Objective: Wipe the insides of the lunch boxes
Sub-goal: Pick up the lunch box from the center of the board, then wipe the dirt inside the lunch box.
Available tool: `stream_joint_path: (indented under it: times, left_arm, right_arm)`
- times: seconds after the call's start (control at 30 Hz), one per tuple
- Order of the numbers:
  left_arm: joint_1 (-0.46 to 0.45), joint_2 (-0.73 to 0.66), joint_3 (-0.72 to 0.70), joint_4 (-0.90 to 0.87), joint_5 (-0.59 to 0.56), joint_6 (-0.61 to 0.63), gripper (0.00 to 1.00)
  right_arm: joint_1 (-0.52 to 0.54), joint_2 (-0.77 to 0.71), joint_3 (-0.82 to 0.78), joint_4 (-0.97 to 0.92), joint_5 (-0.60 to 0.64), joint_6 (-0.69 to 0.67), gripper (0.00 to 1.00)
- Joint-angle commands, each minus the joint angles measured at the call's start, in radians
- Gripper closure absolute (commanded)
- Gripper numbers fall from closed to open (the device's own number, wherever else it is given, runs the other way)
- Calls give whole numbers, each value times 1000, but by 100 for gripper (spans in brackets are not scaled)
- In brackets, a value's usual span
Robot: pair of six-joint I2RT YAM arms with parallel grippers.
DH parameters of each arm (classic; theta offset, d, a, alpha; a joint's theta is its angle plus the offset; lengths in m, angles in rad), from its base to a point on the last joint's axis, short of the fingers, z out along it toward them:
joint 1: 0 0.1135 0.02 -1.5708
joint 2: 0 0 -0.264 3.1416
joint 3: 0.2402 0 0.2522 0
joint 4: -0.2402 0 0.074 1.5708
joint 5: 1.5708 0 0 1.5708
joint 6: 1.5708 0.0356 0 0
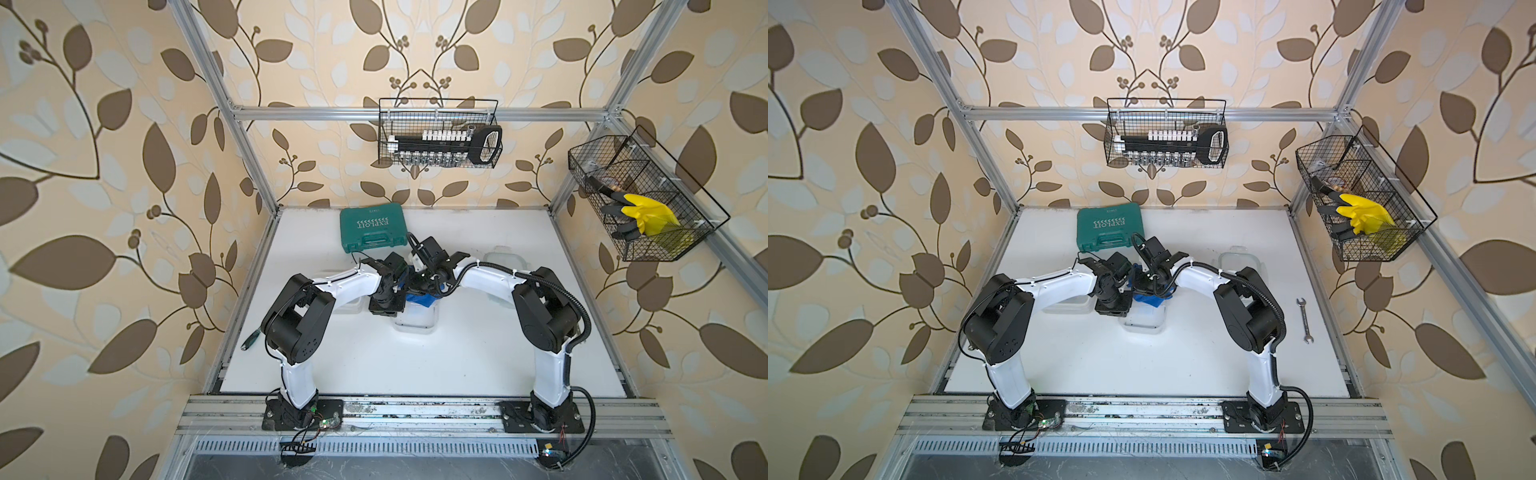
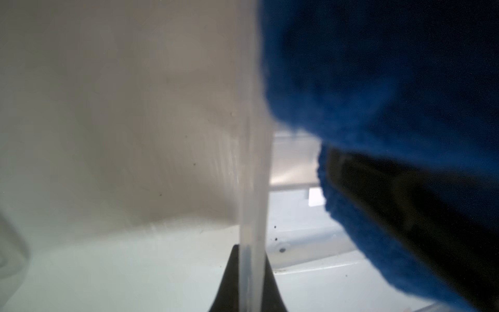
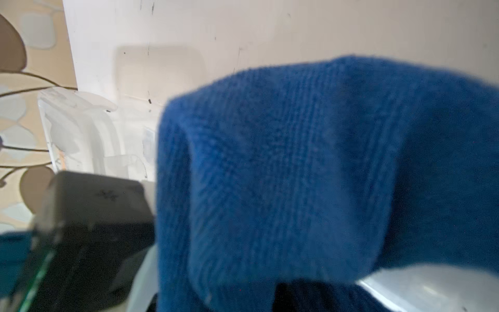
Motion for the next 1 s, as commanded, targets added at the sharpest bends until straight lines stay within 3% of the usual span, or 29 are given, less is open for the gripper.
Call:
stream_joint_path:
  times: [0.0,0.33,0.63,0.97]
  left_arm:
    - [-16,-60,53,48,-78,47,100]
    - [-21,-221,-33,126,-226,53,100]
    - [-21,-296,-68,201,-289,65,100]
    - [-21,-333,-50,255,-378,68,100]
  right_arm:
    - [7,53,22,2,-39,68,100]
    - [26,126,51,26,-111,106,100]
    - [65,157,67,5,-218,93,100]
    - [132,178,105,-183,-225,-23,100]
